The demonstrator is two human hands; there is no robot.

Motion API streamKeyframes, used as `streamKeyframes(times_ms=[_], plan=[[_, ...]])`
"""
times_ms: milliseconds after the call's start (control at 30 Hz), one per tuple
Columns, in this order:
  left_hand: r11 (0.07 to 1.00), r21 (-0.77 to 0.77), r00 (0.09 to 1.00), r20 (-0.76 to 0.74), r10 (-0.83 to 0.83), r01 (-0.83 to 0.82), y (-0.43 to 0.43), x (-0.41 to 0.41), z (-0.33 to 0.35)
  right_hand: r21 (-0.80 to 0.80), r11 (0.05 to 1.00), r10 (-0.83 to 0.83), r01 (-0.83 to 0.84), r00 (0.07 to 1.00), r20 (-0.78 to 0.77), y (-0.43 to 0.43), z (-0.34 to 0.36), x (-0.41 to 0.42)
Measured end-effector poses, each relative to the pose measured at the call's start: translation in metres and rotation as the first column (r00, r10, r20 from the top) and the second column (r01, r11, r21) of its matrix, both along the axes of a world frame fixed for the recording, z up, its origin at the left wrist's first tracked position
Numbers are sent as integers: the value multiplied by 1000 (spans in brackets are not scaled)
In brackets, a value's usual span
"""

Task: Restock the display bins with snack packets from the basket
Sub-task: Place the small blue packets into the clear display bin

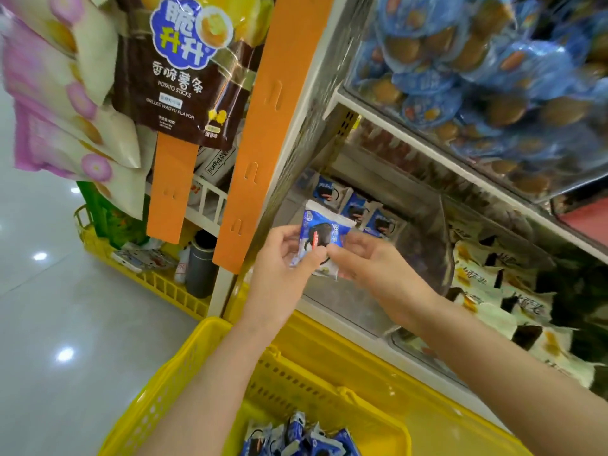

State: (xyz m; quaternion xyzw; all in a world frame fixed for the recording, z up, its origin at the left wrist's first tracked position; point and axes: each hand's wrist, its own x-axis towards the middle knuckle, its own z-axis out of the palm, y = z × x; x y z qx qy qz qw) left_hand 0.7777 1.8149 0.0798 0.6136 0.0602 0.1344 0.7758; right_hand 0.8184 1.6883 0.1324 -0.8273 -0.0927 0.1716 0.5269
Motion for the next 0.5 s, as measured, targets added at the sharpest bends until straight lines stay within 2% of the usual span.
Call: streamKeyframes(times_ms=[67, 167, 233, 300, 433, 500], plan=[[995, 95, 999, 41, 18, -22, -7, -2, 1, 31, 999, -30, 31, 999, -45, -7, -1, -4], [938, 344, 995, 103, 8, -44, -8, 0, 2, 51, 996, -74, 72, 997, 26, -16, 4, -1], [808, 582, 988, 155, -4, -89, -2, 7, 3, 83, 985, -160, 153, 983, 85, -22, 9, 11], [644, 756, 982, 187, -38, -119, 5, 16, 5, 69, 967, -252, 245, 959, 130, -30, 12, 32], [331, 940, 984, 126, -129, -77, 10, 25, -4, -199, 927, -257, 317, 926, 276, -35, 1, 85], [199, 978, 984, 90, -152, -58, 11, 25, -9, -419, 857, -132, 300, 914, 383, -34, -9, 110]])
